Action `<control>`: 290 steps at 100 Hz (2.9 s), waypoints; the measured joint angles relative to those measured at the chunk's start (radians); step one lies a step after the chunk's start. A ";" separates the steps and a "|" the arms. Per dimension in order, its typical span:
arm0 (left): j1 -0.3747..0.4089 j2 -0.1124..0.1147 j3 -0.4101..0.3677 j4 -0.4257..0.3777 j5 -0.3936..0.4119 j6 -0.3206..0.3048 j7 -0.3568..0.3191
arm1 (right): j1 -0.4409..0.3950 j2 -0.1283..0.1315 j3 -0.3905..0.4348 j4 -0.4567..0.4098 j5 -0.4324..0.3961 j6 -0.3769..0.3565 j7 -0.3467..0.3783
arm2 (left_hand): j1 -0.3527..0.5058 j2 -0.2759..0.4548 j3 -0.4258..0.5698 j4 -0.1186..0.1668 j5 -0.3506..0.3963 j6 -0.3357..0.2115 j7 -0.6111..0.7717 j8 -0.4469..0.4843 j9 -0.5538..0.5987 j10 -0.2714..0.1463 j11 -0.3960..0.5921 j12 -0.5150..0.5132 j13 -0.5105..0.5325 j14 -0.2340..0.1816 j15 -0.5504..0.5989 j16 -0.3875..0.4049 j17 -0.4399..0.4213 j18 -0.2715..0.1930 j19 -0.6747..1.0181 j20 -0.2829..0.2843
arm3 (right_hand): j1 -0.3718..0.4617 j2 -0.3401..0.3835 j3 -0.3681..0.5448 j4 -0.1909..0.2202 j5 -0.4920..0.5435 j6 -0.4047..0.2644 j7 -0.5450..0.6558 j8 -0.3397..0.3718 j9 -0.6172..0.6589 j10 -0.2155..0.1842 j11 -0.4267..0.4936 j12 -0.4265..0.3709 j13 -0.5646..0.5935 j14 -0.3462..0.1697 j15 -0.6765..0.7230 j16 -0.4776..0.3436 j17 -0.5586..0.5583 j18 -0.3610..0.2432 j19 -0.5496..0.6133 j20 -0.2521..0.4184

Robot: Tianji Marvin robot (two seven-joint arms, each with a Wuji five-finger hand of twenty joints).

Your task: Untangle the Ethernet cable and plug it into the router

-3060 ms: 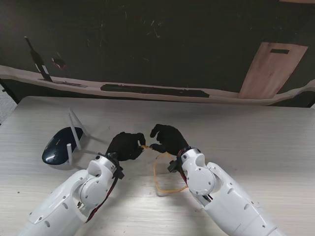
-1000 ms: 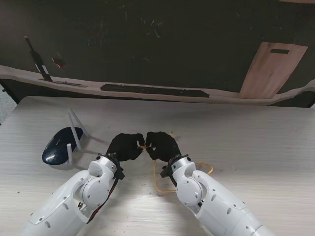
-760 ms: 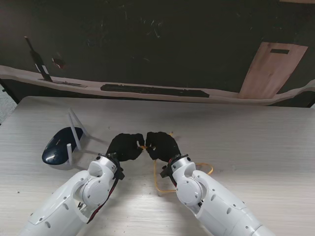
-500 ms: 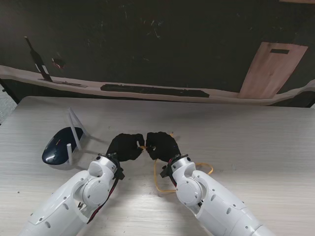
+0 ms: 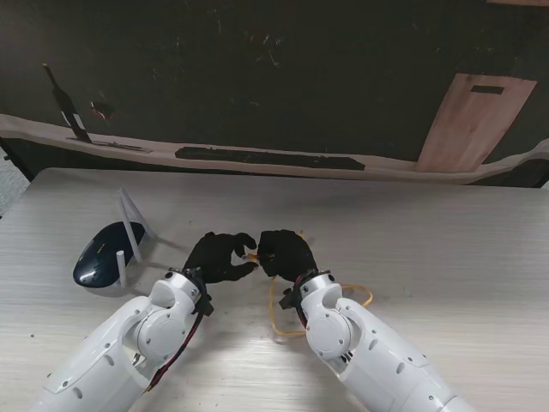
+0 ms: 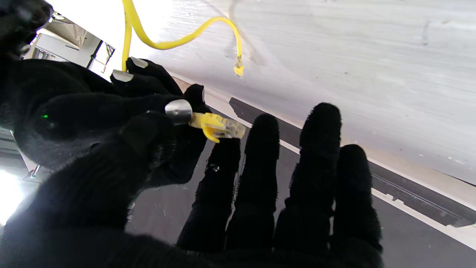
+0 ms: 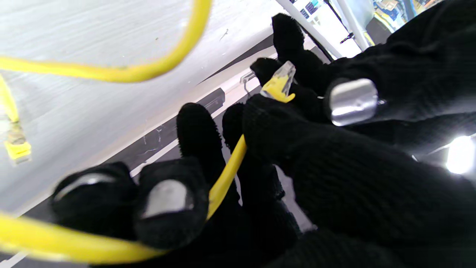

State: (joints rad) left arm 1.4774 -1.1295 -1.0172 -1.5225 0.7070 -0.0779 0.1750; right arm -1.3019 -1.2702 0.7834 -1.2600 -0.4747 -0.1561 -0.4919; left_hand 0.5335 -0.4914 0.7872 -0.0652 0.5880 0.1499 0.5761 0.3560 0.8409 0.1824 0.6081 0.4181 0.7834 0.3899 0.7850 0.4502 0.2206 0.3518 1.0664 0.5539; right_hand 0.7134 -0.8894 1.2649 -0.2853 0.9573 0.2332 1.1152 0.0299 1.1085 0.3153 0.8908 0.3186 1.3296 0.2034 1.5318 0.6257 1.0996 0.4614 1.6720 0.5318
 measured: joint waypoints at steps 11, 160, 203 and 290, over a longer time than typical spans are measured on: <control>0.013 -0.004 -0.009 0.001 -0.033 -0.002 0.063 | -0.015 -0.005 0.021 -0.020 0.045 0.049 0.010 | -0.009 0.101 -0.050 0.016 -0.008 0.000 -0.025 0.000 -0.039 0.016 -0.030 -0.002 -0.039 0.001 -0.023 0.010 -0.034 0.009 -0.006 0.000 | 0.000 0.000 0.000 0.000 0.002 0.000 -0.011 0.015 0.010 -0.004 0.000 0.000 0.006 0.000 0.027 0.013 0.005 0.000 0.025 0.021; 0.329 0.065 -0.516 -0.545 0.018 0.170 -0.441 | -0.107 0.016 0.150 -0.171 0.183 0.128 0.121 | 0.182 0.308 -0.591 0.092 -0.134 0.005 -0.288 -0.126 -0.431 0.086 -0.320 -0.136 -0.490 0.013 -0.458 -0.093 -0.248 -0.019 -0.364 -0.175 | 0.022 0.036 -0.029 0.000 0.002 0.045 -0.037 0.050 0.050 -0.014 0.035 0.110 0.006 0.026 0.117 0.065 0.021 -0.001 0.110 0.072; 0.395 0.034 -0.611 -0.505 0.037 0.390 -0.324 | -0.114 0.026 0.148 -0.183 0.197 0.128 0.167 | 0.199 0.288 -0.589 0.113 -0.192 0.047 -0.366 -0.140 -0.536 0.085 -0.333 -0.141 -0.590 0.012 -0.511 -0.117 -0.285 -0.046 -0.435 -0.175 | 0.034 0.036 -0.037 0.000 0.002 0.052 -0.038 0.050 0.050 -0.014 0.038 0.111 0.006 0.026 0.118 0.065 0.022 -0.001 0.110 0.072; 0.291 0.093 -0.537 -0.289 0.171 0.716 -0.529 | -0.100 0.023 0.121 -0.164 0.241 0.146 0.200 | 0.111 0.203 -0.575 0.099 -0.377 0.045 -0.519 -0.165 -0.667 0.079 -0.511 -0.214 -0.680 0.009 -0.613 -0.182 -0.286 -0.078 -0.715 -0.165 | 0.034 0.044 -0.041 0.000 0.002 0.055 -0.039 0.050 0.050 -0.015 0.043 0.112 0.006 0.028 0.118 0.065 0.022 0.001 0.110 0.072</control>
State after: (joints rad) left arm 1.7686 -1.0363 -1.5540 -1.8110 0.8776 0.6379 -0.3542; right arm -1.4024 -1.2475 0.9040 -1.4240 -0.2335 -0.0100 -0.2917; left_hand 0.6442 -0.2887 0.2118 0.0339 0.2107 0.1949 0.0570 0.1912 0.1743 0.2609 0.0972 0.2040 0.1038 0.3992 0.1721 0.2682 -0.0657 0.2734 0.3511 0.3892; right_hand 0.7474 -0.8453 1.2238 -0.2853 0.9592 0.2877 1.0766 0.0799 1.1584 0.3008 0.9335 0.4308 1.3355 0.2313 1.6493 0.6902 1.1212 0.4624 1.7821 0.6041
